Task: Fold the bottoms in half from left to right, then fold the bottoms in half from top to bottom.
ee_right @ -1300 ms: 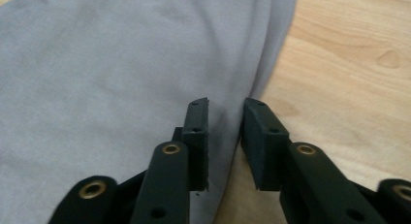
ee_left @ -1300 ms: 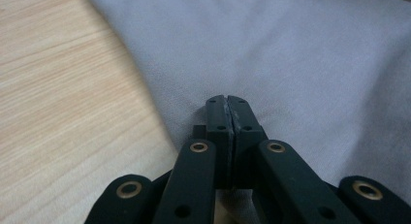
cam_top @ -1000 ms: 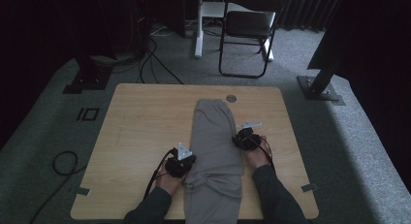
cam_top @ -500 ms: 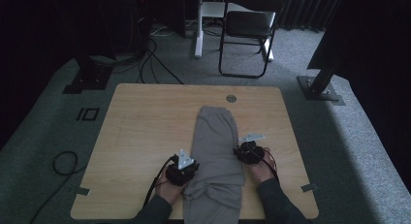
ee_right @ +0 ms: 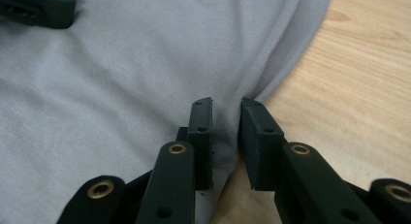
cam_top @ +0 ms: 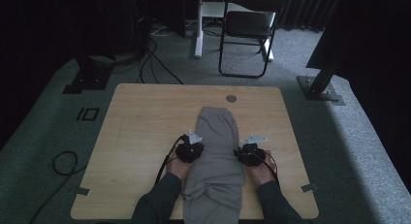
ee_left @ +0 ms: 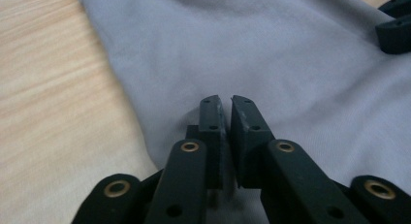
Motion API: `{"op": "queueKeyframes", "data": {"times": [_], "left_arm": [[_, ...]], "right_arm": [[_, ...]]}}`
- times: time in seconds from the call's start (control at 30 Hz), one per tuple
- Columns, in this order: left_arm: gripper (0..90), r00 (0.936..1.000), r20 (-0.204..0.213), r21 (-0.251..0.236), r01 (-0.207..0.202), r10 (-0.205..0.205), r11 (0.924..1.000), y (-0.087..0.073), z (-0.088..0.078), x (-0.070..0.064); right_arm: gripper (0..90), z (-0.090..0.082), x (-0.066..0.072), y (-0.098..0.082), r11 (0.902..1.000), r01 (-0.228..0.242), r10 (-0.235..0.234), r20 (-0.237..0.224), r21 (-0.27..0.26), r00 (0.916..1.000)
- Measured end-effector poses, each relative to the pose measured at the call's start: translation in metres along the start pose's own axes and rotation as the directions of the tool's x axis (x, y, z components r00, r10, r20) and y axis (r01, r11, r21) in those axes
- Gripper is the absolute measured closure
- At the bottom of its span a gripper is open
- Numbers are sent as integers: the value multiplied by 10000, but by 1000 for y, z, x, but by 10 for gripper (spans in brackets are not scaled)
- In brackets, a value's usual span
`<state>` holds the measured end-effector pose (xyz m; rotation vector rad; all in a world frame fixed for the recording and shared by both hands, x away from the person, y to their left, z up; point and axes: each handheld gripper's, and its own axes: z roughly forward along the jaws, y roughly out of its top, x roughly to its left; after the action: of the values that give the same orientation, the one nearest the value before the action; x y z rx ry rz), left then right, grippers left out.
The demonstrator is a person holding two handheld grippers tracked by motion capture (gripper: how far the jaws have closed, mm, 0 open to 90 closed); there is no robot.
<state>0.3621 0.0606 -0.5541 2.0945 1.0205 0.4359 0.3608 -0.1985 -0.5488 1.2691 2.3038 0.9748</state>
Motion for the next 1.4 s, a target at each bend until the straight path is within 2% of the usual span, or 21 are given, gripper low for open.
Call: {"op": "queueKeyframes", "data": {"times": [0.17,0.27,0.37,0.47,0.63,0.77,0.87,0.97,1.17,1.3,1.37,1.4], "left_arm": [[850,9995,278,-102,127,-124,9999,-18,-18,-11],[839,9992,411,-95,0,4,10000,-25,-26,-16],[695,9991,425,-110,98,-93,9999,-23,-26,-10],[656,9987,328,-338,414,-402,9986,-14,-24,0],[626,9965,187,-616,819,-809,9947,9,-15,19],[617,9945,140,-511,1044,-1038,9932,27,-4,33],[593,9926,36,-492,1213,-1213,9914,38,6,43],[576,9905,-194,-429,1351,-1360,9899,46,17,49],[535,9812,-699,-161,1794,-1801,9836,53,35,61],[515,9779,-838,195,1940,-1918,9808,52,44,67],[501,9763,-732,298,2065,-2039,9780,50,47,70],[495,9773,-725,231,2013,-1992,9793,49,48,70]], "right_arm": [[757,-9,13,-10,9997,260,-260,-118,11,9996],[735,-14,16,-14,9996,275,-273,-211,62,9994],[617,-14,16,-13,9993,369,-367,-181,113,9992],[544,-12,9,-8,10000,45,-46,-131,-33,9999],[541,-7,-4,12,9985,-294,295,13,-462,9996],[554,5,-12,29,9966,-550,556,80,-611,9984],[545,18,-16,42,9959,-710,708,-57,-561,9975],[539,33,-20,56,9958,-798,799,-8,-452,9968],[518,60,-30,75,9896,-1437,1438,207,-89,9894],[520,70,-30,78,9913,-1292,1278,478,263,9906],[528,71,-29,79,9924,-1205,1186,671,241,9907],[544,72,-29,80,9922,-1216,1195,692,268,9904]]}}
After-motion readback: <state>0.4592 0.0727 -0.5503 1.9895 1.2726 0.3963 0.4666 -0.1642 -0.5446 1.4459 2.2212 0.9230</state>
